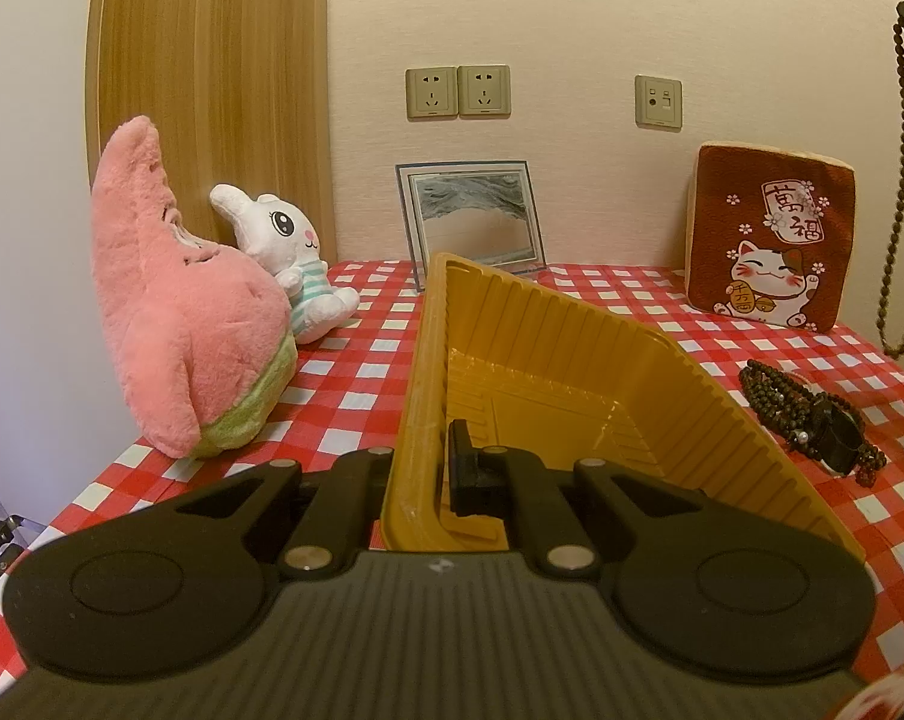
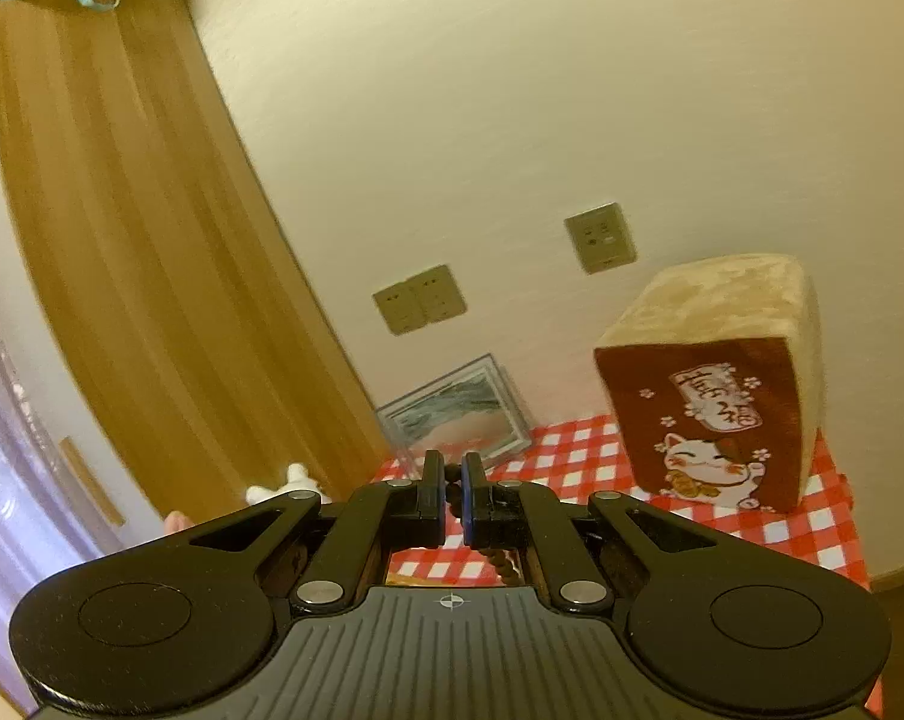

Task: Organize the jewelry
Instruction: 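Lift the dark bead strand high with the right tool to untangle it, then lower the bead strand into the orange tray and open the right tool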

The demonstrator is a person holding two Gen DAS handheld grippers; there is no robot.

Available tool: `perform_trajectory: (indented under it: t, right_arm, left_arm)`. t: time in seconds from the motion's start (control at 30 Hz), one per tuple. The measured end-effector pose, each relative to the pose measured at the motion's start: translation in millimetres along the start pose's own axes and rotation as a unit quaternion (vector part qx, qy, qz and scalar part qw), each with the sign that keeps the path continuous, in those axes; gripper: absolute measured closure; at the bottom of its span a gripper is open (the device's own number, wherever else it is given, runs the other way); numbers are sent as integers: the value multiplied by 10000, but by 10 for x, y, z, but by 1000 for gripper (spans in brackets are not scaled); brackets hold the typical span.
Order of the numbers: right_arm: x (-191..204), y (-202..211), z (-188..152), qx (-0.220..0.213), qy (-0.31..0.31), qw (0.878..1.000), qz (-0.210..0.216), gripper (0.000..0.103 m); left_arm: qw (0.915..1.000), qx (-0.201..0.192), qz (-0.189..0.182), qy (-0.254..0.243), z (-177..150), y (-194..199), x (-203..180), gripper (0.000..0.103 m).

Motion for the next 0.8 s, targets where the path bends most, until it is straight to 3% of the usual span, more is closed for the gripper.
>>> perform_trajectory:
  t: [0.2,0.5,0.67,0.8]
  right_arm:
    - [236,-62,-138,333,116,9991,233,98]
    - [936,-204,-338,661,149,9891,1310,98]
    - [1349,-421,-599,1002,214,9794,1742,98]
    - [1553,-662,-951,1417,365,9730,1783,98]
  left_arm:
    - [10000,1,4,-1,0,-2,-2,97]
    - [10000,0,4,4,0,-3,2,97]
    - [10000,-11,5,14,22,-1,-8,97]
    - [10000,-32,1,16,33,-5,-11,97]
Point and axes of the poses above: each gripper's, at about its wrist camera, not at the fingertips, and y roughly against the way its jaws point, x to its left, z to its top, the point moved 7 cm from there along -y, roughly the way its jaws point, and after that the axes turned 13 degrees about -z, right-handed, at the moved point
